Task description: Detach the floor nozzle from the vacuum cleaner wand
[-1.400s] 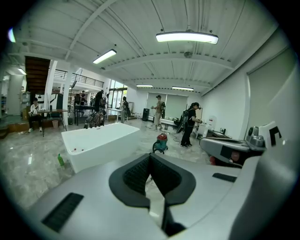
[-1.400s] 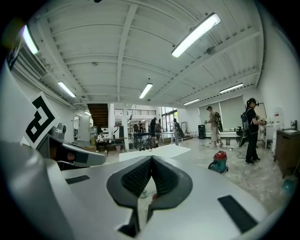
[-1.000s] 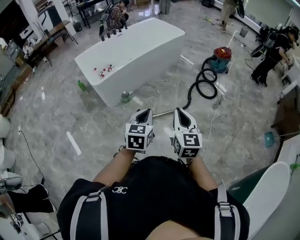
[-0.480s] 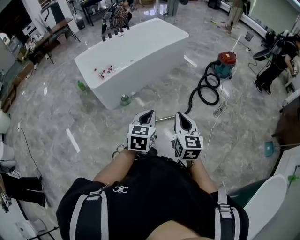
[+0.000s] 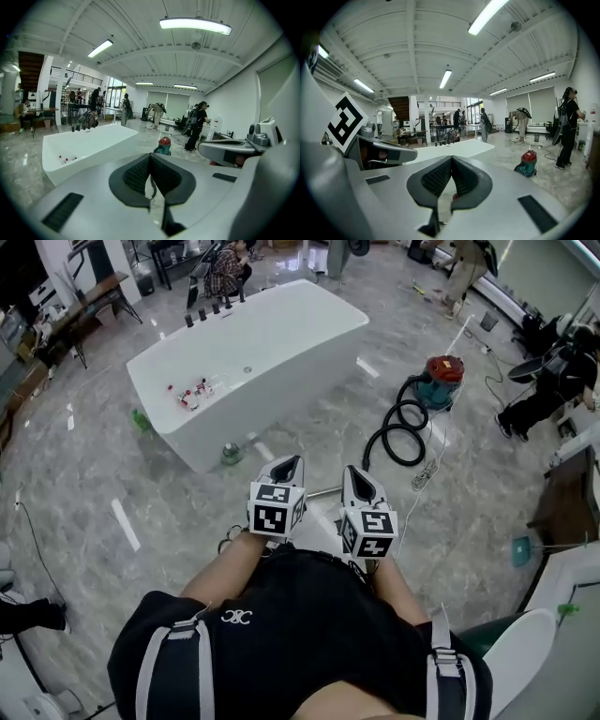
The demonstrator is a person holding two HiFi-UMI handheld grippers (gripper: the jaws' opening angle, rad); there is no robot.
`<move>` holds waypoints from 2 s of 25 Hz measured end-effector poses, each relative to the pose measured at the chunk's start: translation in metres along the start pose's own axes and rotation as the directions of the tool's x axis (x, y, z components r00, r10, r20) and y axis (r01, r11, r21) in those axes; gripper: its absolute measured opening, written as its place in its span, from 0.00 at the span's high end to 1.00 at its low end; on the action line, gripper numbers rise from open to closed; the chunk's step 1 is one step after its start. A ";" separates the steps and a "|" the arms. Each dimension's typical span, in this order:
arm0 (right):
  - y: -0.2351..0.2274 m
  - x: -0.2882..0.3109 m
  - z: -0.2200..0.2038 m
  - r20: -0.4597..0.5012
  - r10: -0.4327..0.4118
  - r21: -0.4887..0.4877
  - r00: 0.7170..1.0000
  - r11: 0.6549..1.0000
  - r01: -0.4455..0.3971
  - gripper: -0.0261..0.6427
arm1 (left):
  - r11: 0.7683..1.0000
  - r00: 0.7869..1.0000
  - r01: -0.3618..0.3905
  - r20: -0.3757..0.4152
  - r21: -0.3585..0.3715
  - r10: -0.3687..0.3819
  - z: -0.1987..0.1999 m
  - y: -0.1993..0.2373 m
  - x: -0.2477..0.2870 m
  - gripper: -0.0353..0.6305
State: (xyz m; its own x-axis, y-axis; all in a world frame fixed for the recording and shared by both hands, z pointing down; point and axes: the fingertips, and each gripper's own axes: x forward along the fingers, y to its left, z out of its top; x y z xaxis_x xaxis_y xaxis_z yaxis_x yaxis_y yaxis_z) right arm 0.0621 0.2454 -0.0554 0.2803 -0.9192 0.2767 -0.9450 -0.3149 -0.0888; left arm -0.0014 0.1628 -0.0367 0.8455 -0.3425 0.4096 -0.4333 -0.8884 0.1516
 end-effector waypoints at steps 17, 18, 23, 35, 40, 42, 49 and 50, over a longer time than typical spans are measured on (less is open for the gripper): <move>-0.016 0.174 0.023 -0.069 0.007 0.027 0.998 1.000 -0.005 0.96 | 0.995 0.998 -0.012 -0.067 -0.102 0.005 0.038 0.137 0.118 0.94; -0.012 0.179 0.020 -0.076 0.014 0.028 0.997 1.000 -0.011 0.95 | 0.994 0.997 -0.018 -0.076 -0.110 0.010 0.035 0.144 0.119 0.94; -0.020 0.207 0.007 -0.121 0.032 -0.055 0.992 0.998 -0.039 0.96 | 0.987 0.994 -0.062 -0.102 -0.146 0.048 0.025 0.174 0.127 0.94; -0.069 0.286 -0.057 -0.333 0.140 -0.051 0.932 0.985 -0.167 0.95 | 0.953 0.946 -0.217 -0.285 -0.212 0.152 -0.044 0.217 0.173 0.94; -0.064 0.323 -0.121 -0.457 0.227 -0.039 0.860 0.961 -0.274 0.95 | 0.938 0.908 -0.253 -0.393 -0.239 0.145 -0.113 0.221 0.210 0.94; -0.060 0.329 -0.154 -0.510 0.258 -0.045 0.821 0.945 -0.324 0.96 | 0.932 0.889 -0.271 -0.434 -0.242 0.145 -0.147 0.221 0.221 0.94; -0.067 0.368 -0.285 -0.649 0.307 -0.139 0.696 0.852 -0.505 0.95 | 0.889 0.852 -0.338 -0.501 -0.308 0.150 -0.248 0.236 0.269 0.94; -0.069 0.375 -0.305 -0.662 0.313 -0.155 0.681 0.832 -0.532 0.95 | 0.878 0.848 -0.348 -0.510 -0.329 0.145 -0.265 0.236 0.276 0.94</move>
State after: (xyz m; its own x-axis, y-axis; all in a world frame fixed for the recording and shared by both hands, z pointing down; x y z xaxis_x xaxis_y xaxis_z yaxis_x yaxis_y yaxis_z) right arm 0.1810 -0.0050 0.3461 -0.2163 -0.5678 0.7943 -0.9617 0.2640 -0.0731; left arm 0.0471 -0.0603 0.3508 0.4950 -0.2632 0.8281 -0.7773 -0.5600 0.2866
